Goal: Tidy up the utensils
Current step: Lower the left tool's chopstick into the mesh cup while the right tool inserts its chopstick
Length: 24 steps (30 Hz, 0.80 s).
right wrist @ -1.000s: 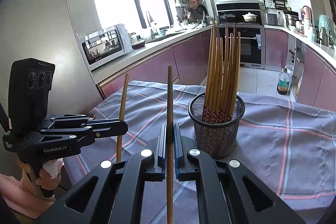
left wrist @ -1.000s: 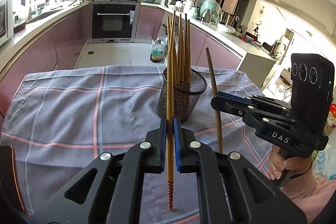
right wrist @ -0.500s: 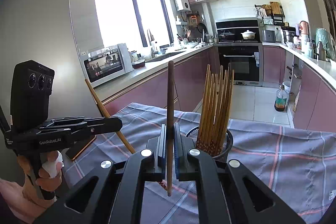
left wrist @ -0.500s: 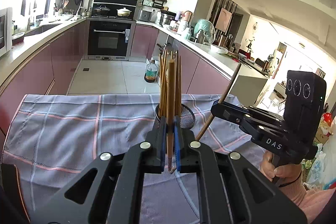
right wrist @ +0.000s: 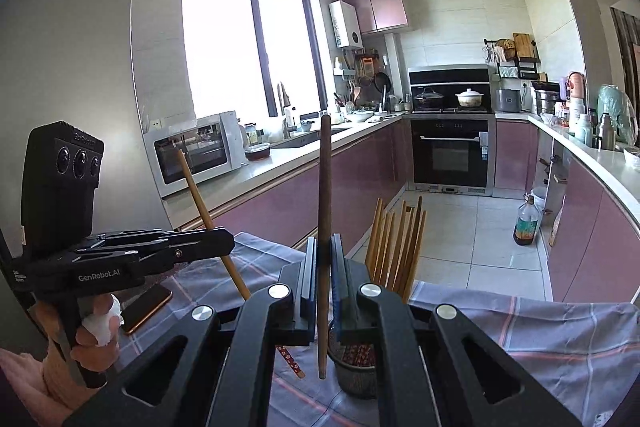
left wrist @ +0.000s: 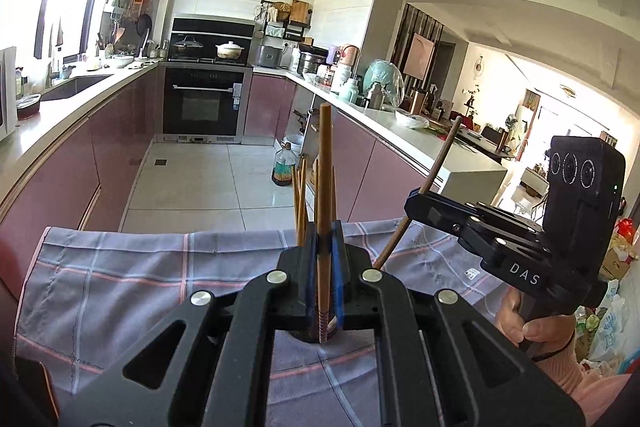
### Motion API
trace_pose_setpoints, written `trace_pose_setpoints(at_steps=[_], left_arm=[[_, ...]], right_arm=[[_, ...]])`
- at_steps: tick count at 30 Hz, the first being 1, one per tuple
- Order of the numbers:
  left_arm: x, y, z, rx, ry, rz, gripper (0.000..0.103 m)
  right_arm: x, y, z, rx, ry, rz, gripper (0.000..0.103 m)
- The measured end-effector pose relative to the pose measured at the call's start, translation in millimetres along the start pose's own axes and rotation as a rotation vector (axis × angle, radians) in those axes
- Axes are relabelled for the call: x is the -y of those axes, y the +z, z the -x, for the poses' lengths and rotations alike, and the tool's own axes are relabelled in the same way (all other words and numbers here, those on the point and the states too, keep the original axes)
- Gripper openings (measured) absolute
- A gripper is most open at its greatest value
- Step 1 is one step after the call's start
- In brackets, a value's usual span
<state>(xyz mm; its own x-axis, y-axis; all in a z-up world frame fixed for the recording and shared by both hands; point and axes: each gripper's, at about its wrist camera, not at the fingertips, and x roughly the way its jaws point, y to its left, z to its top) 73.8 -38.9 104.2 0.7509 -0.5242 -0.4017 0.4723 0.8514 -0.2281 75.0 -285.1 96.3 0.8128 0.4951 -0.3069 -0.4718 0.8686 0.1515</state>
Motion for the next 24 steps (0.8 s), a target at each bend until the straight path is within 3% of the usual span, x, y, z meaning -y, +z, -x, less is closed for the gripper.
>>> trace_pose_setpoints(at_steps=[10,24], left_arm=[[19.5,37.4,-12.0,0.043,0.016,-0.036,0.007],[24.6,30.8,-61.2,-0.059,0.05,-0.042,0.007]], right_arm=[[17.6,20.8,-2.7,0.045,-0.039,-0.002,0.005],[29.7,22.5,-21.6,0.041,-0.06,-0.017,0.005]])
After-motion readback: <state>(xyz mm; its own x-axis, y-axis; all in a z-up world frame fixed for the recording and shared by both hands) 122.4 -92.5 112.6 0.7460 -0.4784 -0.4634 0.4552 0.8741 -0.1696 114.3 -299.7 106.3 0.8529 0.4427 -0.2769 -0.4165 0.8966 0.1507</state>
